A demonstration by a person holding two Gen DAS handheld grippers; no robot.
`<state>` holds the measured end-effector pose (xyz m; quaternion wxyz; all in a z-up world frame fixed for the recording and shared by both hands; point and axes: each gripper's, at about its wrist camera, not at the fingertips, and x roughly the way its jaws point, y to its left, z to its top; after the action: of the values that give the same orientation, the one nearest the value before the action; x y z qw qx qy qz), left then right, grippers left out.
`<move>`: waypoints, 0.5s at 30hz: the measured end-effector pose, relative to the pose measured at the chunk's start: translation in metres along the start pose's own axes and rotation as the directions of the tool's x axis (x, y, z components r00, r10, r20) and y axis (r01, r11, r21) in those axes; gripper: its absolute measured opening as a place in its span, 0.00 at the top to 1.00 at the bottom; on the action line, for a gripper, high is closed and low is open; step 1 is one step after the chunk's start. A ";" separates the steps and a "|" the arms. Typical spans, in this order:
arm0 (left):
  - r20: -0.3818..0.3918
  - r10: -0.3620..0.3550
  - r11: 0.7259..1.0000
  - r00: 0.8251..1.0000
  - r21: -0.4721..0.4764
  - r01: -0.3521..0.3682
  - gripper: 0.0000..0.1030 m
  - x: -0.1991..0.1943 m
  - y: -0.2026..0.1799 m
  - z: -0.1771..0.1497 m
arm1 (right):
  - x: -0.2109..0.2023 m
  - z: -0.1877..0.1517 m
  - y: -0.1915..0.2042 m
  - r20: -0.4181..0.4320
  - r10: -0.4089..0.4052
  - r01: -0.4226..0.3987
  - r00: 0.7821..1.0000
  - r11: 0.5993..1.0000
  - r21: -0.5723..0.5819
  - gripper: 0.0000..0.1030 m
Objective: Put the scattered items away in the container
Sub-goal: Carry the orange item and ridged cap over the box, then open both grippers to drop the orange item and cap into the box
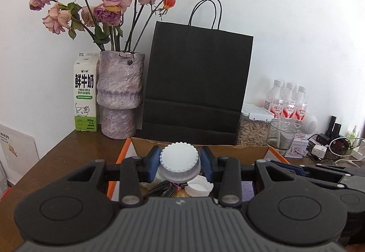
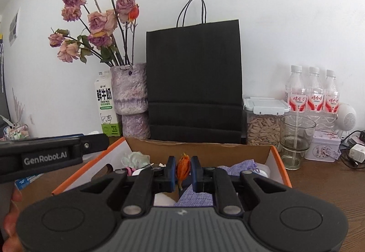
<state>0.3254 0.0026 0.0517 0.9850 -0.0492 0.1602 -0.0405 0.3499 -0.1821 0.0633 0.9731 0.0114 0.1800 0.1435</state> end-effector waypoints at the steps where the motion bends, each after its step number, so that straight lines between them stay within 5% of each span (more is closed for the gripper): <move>1: -0.005 0.004 1.000 1.000 0.007 -0.004 0.62 0.006 0.001 0.000 | 0.005 -0.002 0.000 -0.008 0.000 0.000 1.000 1.000 -0.009 0.88; 11: -0.058 0.027 0.998 0.998 0.060 -0.024 0.61 0.045 0.006 -0.009 | 0.034 -0.014 -0.004 -0.054 0.004 -0.008 0.999 0.998 -0.068 0.87; 12: -0.063 0.025 0.998 0.998 0.066 -0.021 0.59 0.047 0.005 -0.011 | 0.034 -0.015 -0.005 -0.052 0.003 -0.006 0.999 0.998 -0.062 0.87; 13: -0.064 0.024 0.998 0.998 0.068 -0.019 0.45 0.047 0.004 -0.012 | 0.033 -0.015 -0.007 -0.048 -0.005 0.003 0.999 0.999 -0.051 0.83; 14: -0.057 0.028 0.997 0.998 0.069 -0.024 0.27 0.045 0.004 -0.014 | 0.033 -0.015 -0.009 -0.049 -0.013 0.011 0.999 0.999 -0.042 0.63; 15: -0.039 0.041 0.997 0.998 0.073 -0.038 0.19 0.042 0.002 -0.015 | 0.032 -0.015 -0.011 -0.051 -0.021 0.020 0.998 0.999 -0.031 0.32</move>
<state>0.3603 -0.0006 0.0247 0.9834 -0.0098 0.1793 -0.0278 0.3759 -0.1839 0.0375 0.9696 -0.0089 0.2030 0.1365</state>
